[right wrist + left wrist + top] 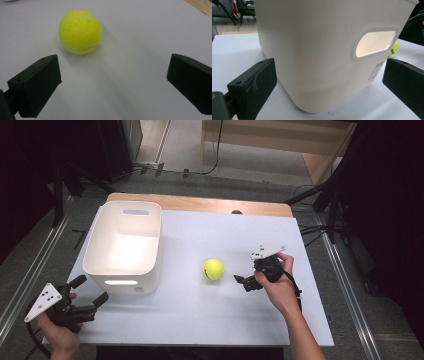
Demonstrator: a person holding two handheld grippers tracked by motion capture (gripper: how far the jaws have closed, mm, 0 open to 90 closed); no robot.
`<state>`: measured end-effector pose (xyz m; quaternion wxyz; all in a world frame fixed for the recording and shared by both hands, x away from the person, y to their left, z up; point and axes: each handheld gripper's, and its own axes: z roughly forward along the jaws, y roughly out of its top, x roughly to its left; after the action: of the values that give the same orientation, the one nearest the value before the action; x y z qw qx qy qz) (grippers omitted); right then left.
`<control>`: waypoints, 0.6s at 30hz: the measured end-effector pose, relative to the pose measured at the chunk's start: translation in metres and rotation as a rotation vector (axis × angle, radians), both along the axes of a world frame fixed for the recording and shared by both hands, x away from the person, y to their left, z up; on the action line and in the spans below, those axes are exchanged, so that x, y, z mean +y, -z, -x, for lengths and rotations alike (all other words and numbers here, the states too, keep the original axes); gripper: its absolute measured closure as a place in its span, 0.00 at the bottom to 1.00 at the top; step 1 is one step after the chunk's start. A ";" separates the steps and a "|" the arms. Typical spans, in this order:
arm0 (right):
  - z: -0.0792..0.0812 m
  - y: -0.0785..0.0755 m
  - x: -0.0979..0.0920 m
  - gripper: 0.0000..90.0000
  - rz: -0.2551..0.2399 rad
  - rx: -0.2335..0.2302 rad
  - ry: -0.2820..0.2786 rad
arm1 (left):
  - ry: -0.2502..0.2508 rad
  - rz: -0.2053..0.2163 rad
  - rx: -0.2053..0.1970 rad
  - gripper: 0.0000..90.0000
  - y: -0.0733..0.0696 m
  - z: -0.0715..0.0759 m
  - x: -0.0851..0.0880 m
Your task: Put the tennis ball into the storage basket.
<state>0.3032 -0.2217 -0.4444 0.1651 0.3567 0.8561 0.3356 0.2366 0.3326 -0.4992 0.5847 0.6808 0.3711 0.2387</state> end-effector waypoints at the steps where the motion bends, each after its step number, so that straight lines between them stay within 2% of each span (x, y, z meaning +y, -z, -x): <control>1: 0.000 0.000 0.000 0.00 0.000 0.000 0.000 | -0.002 0.002 -0.002 0.00 0.000 0.000 0.000; 9: -0.008 0.001 0.015 0.00 0.021 0.025 -0.042 | -0.006 0.004 -0.004 0.00 0.000 0.000 0.001; 18: -0.016 0.002 0.026 0.00 0.048 0.044 -0.065 | -0.007 0.009 -0.003 0.00 0.000 0.000 0.001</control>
<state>0.3191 -0.1961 -0.4464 0.1438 0.3318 0.8786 0.3120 0.2364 0.3335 -0.4992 0.5876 0.6765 0.3735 0.2402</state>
